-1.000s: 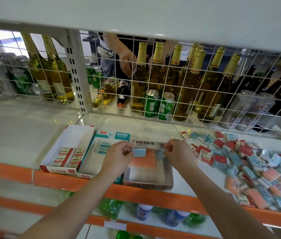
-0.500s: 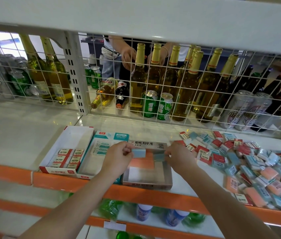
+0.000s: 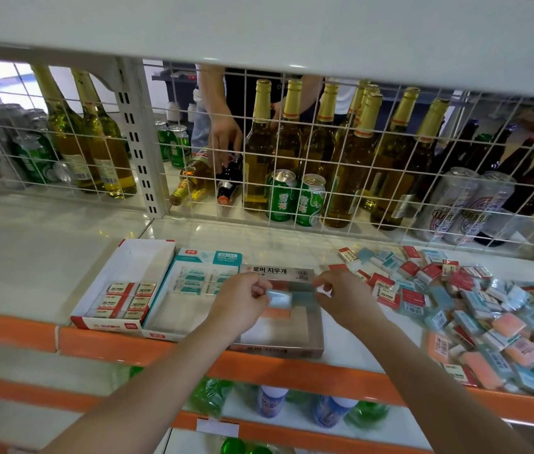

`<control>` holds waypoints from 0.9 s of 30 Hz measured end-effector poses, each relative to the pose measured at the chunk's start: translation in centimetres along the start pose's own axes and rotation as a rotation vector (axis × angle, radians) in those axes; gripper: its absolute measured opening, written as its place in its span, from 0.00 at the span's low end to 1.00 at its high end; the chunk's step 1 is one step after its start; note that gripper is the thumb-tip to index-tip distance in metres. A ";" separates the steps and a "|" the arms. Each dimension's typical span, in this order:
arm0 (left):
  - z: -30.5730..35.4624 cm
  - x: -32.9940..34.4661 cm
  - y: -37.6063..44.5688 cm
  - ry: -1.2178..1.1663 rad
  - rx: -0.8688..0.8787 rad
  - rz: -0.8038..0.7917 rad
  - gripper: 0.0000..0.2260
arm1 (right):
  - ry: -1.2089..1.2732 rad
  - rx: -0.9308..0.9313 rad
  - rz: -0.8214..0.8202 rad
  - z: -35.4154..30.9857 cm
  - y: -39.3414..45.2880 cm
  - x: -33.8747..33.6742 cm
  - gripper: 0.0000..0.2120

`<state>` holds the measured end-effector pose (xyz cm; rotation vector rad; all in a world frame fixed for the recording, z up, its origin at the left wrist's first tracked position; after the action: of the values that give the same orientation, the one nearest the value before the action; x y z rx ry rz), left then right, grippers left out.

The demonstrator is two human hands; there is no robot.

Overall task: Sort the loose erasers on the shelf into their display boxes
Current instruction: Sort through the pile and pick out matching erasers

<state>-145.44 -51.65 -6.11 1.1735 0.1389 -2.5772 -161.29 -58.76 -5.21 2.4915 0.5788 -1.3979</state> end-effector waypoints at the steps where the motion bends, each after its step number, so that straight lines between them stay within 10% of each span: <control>1: 0.3 0.6 0.1 0.006 -0.002 -0.017 0.08 | 0.024 0.004 0.003 0.3 -0.2 -0.1 0.11; 17: 1.9 4.4 0.8 0.182 -0.007 -0.029 0.06 | 0.164 -0.059 0.009 0.5 -2.0 -0.9 0.12; 27: 3.0 2.9 0.7 0.475 0.254 -0.086 0.09 | -0.154 -0.286 -0.154 -3.0 -2.2 1.0 0.12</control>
<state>-149.10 -53.66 -6.27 1.8979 -0.0388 -2.3866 -159.46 -55.43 -4.55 2.1345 0.8850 -1.4306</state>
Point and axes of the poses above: each hand's wrist, its own y-axis towards the middle knuckle, its own x-axis out of the palm, z = x × y, the point moved 9 cm from there along y, towards the middle knuckle, and after that the axes turned 11 degrees about y, right-handed, at the moved point
